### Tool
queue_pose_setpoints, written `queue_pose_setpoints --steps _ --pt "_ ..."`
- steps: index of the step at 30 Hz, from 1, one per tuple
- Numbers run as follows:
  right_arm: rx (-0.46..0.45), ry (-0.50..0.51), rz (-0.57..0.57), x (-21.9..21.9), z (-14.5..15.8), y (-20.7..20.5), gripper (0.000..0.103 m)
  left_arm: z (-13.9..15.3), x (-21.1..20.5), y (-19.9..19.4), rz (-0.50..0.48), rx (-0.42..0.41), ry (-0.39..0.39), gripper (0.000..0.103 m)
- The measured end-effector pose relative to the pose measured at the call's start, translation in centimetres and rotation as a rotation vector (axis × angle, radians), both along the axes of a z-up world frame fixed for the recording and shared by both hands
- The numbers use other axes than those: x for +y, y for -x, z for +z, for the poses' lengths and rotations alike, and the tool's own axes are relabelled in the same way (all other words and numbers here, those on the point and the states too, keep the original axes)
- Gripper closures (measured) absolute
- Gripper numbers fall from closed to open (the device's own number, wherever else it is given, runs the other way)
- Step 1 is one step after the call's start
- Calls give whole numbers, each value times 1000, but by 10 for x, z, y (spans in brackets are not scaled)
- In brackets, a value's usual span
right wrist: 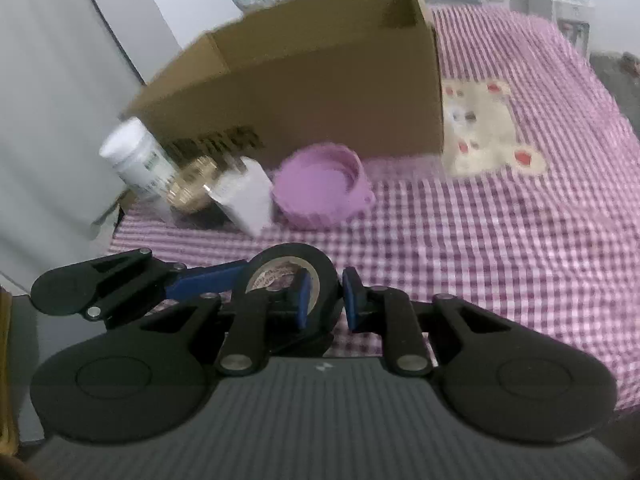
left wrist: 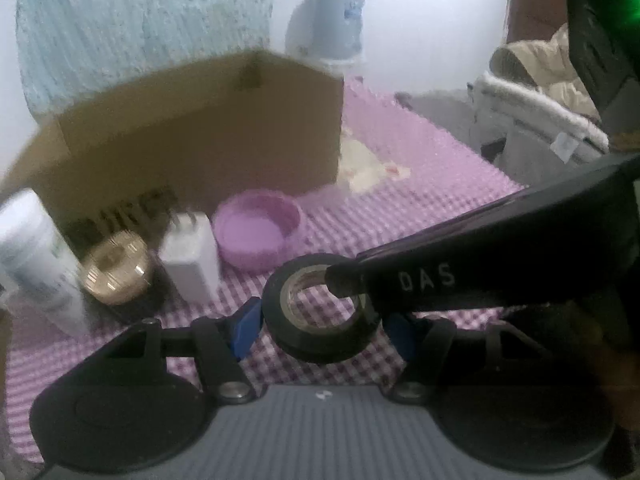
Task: Organize rigid objects
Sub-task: 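Carry the tape roll into the box and open the right tool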
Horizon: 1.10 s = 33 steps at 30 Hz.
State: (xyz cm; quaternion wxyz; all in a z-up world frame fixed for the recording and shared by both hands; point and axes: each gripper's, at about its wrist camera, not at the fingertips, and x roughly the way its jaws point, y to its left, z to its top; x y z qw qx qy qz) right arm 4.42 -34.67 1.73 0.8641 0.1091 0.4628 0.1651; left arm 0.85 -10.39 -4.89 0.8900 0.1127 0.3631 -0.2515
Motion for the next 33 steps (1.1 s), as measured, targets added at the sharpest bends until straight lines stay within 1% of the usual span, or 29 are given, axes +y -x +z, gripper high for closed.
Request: queue_pose_setpoints --steps 5,9,11,14,16,19,22,23,25,28,29,33 --pt "-111 -4 39 12 45 -6 87 43 14 -2 39 -99 17 36" --pt "-200 -11 87 27 83 -27 87 82 29 -22 81 -163 26 36" --pt "-239 -13 115 35 100 -43 86 98 36 -37 98 -179 23 36" --pt "-245 -31 148 47 118 -79 86 116 44 -72 115 -161 23 36" --pt "-216 -39 170 54 124 -110 86 123 51 -104 127 -110 23 36" --pt "-124 -65 189 64 121 -162 86 119 57 -153 137 -10 7 36" --pt "-7 -84 194 75 104 -210 86 106 59 -201 152 116 -19 36" --pt "34 -89 194 79 95 -225 86 101 61 -210 156 152 -26 36" --pt "110 -92 193 85 78 -250 86 84 63 -236 171 255 -33 36" --pt "217 -92 195 93 48 -275 86 63 69 -262 192 372 -38 36" --pt "248 -92 196 95 39 -282 86 57 71 -267 200 400 -41 36" --pt "338 -100 199 105 12 -300 86 37 76 -282 216 476 -73 36"
